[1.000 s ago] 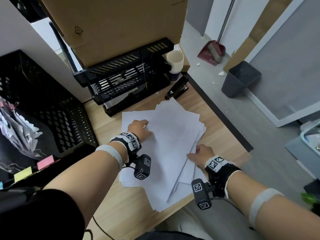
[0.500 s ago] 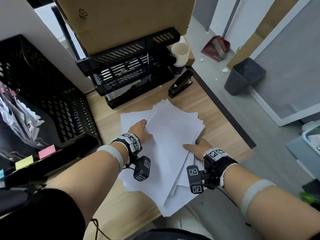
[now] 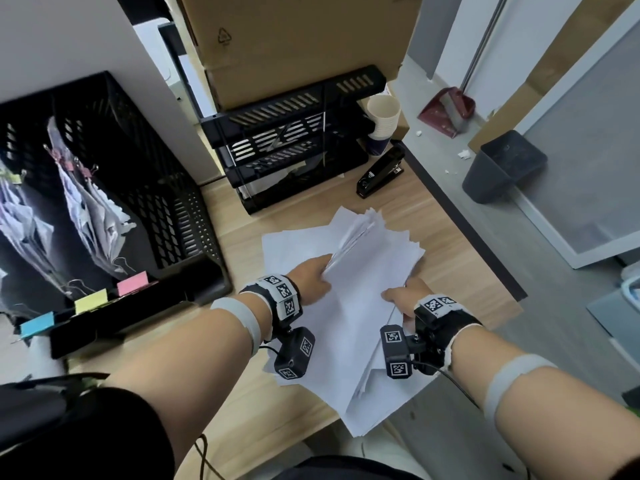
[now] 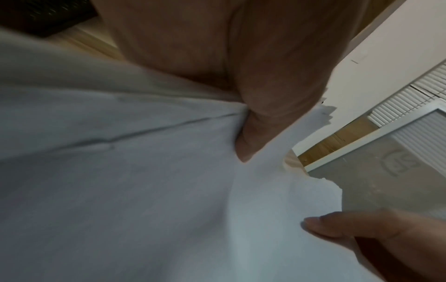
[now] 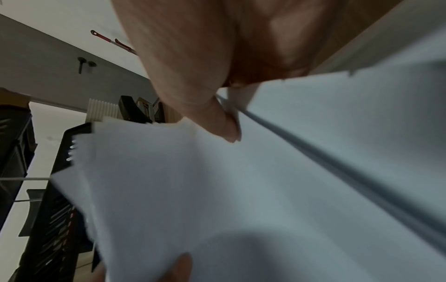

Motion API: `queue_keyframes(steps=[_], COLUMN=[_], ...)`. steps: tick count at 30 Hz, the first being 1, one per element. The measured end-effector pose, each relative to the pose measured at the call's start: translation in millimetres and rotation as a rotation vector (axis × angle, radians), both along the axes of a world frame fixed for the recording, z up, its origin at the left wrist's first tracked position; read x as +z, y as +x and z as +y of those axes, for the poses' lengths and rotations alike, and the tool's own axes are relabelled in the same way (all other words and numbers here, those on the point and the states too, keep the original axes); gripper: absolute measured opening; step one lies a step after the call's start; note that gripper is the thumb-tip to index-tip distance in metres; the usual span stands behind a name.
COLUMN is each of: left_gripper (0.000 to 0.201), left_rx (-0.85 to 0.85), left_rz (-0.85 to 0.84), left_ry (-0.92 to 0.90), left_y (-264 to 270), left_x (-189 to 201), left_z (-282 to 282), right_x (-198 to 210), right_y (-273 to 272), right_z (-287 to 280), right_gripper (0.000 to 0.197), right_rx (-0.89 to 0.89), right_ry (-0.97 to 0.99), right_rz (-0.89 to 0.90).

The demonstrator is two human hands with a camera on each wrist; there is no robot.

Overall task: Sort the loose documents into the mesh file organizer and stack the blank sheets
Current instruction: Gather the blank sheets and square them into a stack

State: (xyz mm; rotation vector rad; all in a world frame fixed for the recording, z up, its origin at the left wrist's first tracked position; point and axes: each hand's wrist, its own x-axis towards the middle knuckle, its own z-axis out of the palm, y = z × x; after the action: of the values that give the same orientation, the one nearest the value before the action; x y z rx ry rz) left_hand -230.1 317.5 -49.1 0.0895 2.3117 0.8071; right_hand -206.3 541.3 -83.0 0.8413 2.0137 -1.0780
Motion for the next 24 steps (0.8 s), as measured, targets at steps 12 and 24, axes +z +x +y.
queue_keyframes(steps=[12, 24], left_gripper=[0.018, 0.013], left_rx=[0.343, 0.589], left_rz=[0.11, 0.247], left_ry=[0.179, 0.378], left_y=[7, 14], left_x=[36, 40], left_z=[-45, -72], right_x=[53, 49], right_y=[3, -1], right_z=[-6, -31], right_gripper=[0.034, 0.027], right_rx=[-0.042, 0.003], right_ry=[-0.22, -0.213], right_rz=[0.141, 0.41])
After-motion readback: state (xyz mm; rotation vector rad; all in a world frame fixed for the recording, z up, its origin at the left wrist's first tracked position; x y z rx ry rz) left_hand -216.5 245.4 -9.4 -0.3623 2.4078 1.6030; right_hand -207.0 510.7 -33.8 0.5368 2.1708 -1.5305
